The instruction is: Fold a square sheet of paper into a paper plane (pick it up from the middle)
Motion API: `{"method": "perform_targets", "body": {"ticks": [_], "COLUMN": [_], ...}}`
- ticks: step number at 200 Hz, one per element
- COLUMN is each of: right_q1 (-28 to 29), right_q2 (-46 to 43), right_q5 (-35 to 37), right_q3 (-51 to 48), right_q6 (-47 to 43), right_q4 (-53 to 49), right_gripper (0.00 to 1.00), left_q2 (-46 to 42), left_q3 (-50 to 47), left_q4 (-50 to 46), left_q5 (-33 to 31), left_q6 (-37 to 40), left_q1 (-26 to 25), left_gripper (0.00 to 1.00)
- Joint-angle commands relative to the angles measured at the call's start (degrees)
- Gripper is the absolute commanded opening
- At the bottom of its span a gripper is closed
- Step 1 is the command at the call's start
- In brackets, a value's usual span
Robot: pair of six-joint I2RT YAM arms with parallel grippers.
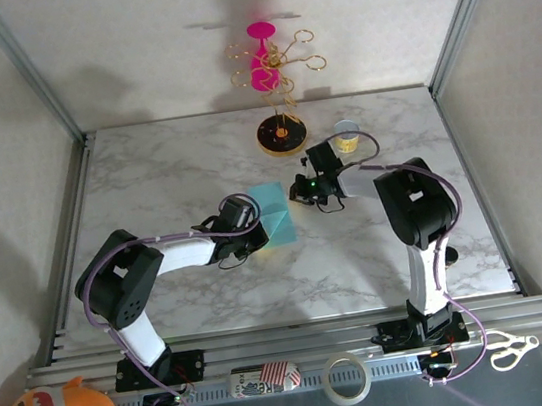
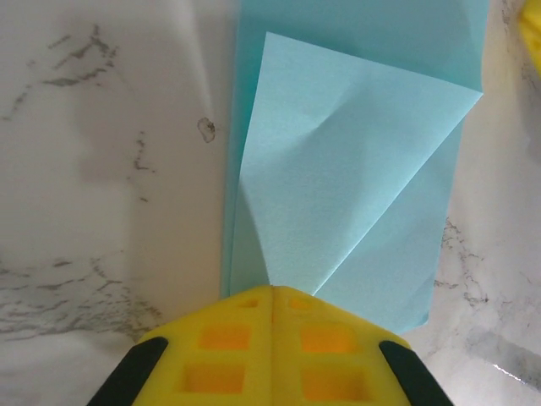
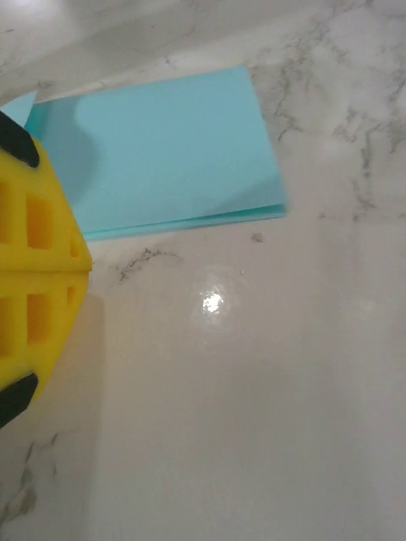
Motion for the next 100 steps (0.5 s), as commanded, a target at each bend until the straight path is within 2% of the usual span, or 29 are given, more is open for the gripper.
{"method": "perform_targets", "body": {"ticks": [1, 24, 71, 100], "right_q1": [1.9, 4.1, 7.5, 7.6], "right_q2": [-5.4, -6.2, -2.1, -0.2], "right_q5": [-0.2, -2.4, -6.5, -5.0], "right_q3": [-2.5, -4.5, -3.8, -2.9], "right_q6": [-0.1, -1.0, -1.1, -1.0], "right_q4": [2.3, 2.4, 1.9, 0.0], "right_gripper": [0.00, 0.00, 0.00, 0.00], "left_q2": [0.2, 0.0, -0.1, -1.2], "left_q3": [-1.0, -0.4, 0.3, 0.7], "left_q4": [-6.6, -6.9, -7.2, -6.9], "left_q5": [-0.4, -0.3, -0.2, 0.4], "left_q6": [0.7, 0.8, 0.9, 1.6], "left_q1": [0.2, 0.2, 0.2, 0.2], "left_gripper": [0.00, 0.00, 0.00, 0.00]}}
